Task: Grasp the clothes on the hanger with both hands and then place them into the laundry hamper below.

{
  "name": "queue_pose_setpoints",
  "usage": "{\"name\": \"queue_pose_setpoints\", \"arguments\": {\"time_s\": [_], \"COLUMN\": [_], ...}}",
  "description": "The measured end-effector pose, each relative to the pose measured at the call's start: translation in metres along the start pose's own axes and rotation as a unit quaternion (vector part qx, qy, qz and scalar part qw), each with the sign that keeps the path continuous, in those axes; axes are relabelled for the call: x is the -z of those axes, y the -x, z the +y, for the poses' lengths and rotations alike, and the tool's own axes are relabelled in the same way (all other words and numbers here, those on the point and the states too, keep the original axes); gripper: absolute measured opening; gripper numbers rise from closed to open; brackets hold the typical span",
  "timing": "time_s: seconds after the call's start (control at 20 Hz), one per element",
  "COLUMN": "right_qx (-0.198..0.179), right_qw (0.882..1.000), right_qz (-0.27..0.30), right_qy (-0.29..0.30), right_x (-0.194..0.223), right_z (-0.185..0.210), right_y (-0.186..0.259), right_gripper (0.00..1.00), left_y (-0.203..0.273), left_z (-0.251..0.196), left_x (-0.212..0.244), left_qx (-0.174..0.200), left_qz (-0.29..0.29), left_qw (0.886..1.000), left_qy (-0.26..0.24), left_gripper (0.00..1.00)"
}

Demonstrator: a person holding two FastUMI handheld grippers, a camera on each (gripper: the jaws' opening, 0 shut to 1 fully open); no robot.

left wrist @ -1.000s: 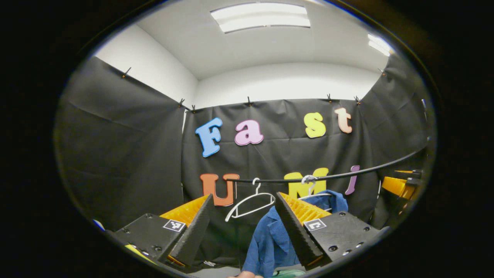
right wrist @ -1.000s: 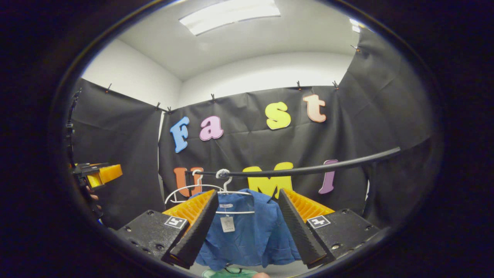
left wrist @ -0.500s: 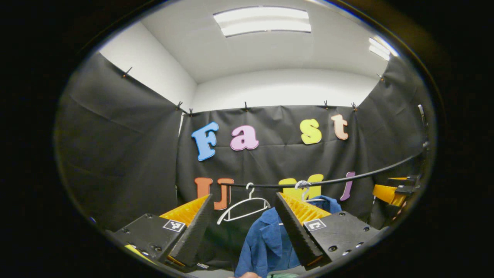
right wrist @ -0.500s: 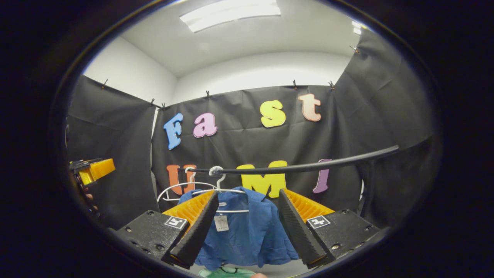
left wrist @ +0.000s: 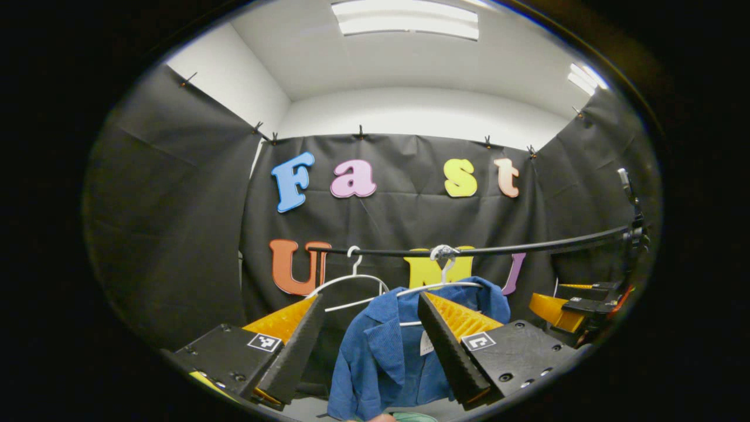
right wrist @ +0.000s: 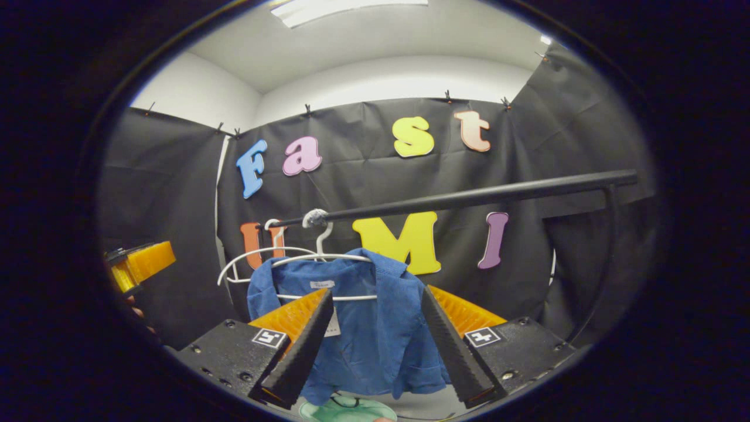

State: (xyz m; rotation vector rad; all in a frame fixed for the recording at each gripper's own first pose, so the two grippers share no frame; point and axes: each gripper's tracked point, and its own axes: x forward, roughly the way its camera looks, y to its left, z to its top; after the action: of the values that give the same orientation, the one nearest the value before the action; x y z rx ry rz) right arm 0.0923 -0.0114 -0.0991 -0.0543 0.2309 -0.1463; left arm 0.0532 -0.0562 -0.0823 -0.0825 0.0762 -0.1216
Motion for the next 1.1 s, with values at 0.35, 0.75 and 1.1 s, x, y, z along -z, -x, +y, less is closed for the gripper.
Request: {"name": "queue_pose_setpoints", "arguments": {"time_s": [0.35, 0.75, 1.1], "right_qx": [0.030, 0.058, 0.097], "right_qw": [0.999, 0.996, 0.991], "right_qz": [0.042, 0.066, 0.075], "right_qy": [0.008, 0.016, 0.049], "right_x": [0.033, 0.053, 0.066], "right_z": [-0.013, -0.022, -0.025], "right_y": [-0.061, -0.103, -0.128], "right_gripper": [0.90, 0.87, 0.84], "left_y": [-0.053, -0.103, -0.127], "left_z": [-0.021, -0.019, -0.018], "left_x": [0.057, 0.113, 0.137], "left_qx": [0.013, 0.000, -0.019], "left_qz": [0.053, 0.119, 0.150], "left_qw": [0.998, 0.993, 0.988], "left_qy": [0.007, 0.002, 0.010], "left_gripper": [0.95, 1.00, 0.89]}}
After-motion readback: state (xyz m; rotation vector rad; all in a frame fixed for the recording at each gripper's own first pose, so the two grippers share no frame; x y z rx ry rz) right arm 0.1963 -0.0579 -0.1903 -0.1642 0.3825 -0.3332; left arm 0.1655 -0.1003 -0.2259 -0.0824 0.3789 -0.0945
